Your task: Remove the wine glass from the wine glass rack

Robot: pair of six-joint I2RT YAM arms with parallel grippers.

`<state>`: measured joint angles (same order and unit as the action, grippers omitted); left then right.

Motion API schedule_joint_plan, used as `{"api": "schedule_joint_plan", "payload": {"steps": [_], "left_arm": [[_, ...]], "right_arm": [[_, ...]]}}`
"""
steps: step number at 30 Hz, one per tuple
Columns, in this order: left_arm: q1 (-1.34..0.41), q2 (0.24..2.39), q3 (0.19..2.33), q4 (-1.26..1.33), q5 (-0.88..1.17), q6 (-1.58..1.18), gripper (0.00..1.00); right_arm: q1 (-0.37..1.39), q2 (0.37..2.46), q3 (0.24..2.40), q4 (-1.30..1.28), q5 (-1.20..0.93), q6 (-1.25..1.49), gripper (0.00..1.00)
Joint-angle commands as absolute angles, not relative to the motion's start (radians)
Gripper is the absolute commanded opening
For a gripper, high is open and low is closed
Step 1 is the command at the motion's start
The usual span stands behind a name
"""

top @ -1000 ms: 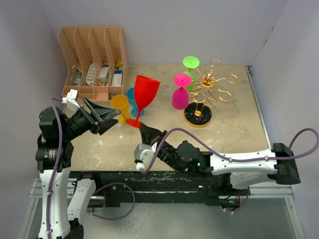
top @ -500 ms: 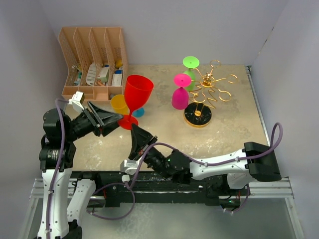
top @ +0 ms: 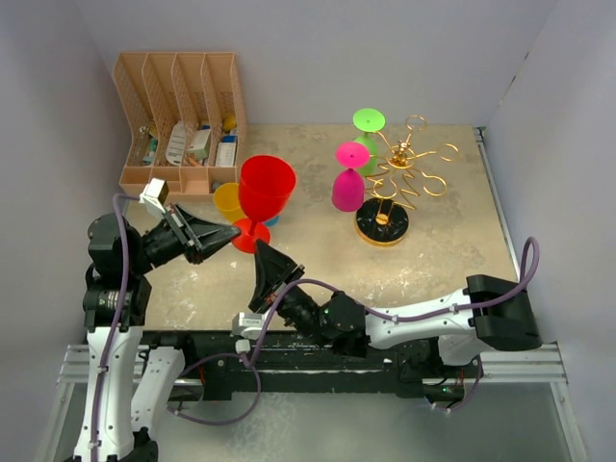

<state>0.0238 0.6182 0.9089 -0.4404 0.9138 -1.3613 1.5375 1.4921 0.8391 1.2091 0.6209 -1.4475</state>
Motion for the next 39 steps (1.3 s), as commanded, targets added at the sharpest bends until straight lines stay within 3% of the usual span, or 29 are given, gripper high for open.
{"api": "schedule_joint_plan", "payload": {"steps": [1, 3, 7, 12, 15, 23, 34, 39], "left_arm": [[0.018, 0.598, 0.867, -0.372, 0.910, -1.373, 0.00], [0.018, 0.584, 0.849, -0.347, 0.895, -1.392, 0.00], [0.018, 0.553, 0.796, -0.295, 0.853, -1.423, 0.00], [0.018, 0.519, 0.780, -0.295, 0.801, -1.383, 0.00], [0.018, 0.490, 0.780, -0.317, 0.778, -1.322, 0.00], [0.015, 0.375, 0.766, -0.429, 0.735, -1.166, 0.00], [0.015, 0.244, 0.771, -0.645, 0.663, -1.050, 0.00], [0.015, 0.200, 0.747, -0.626, 0.671, -1.053, 0.00]], "right_arm": [[1.550, 1.409, 0.841, 1.336, 0.663, -1.416, 0.20], [1.566, 1.390, 0.834, 1.330, 0.714, -1.407, 0.40], [1.633, 1.304, 0.804, 1.257, 0.840, -1.370, 0.54], [1.723, 1.151, 0.855, 0.857, 1.034, -1.110, 0.55], [1.730, 1.083, 0.989, 0.384, 1.065, -0.754, 0.54], [1.724, 1.183, 1.463, -0.372, 1.056, -0.313, 0.54], [1.668, 1.403, 2.027, -0.848, 0.860, -0.049, 0.53], [1.415, 1.427, 2.163, -0.923, 0.449, 0.039, 0.54]]}}
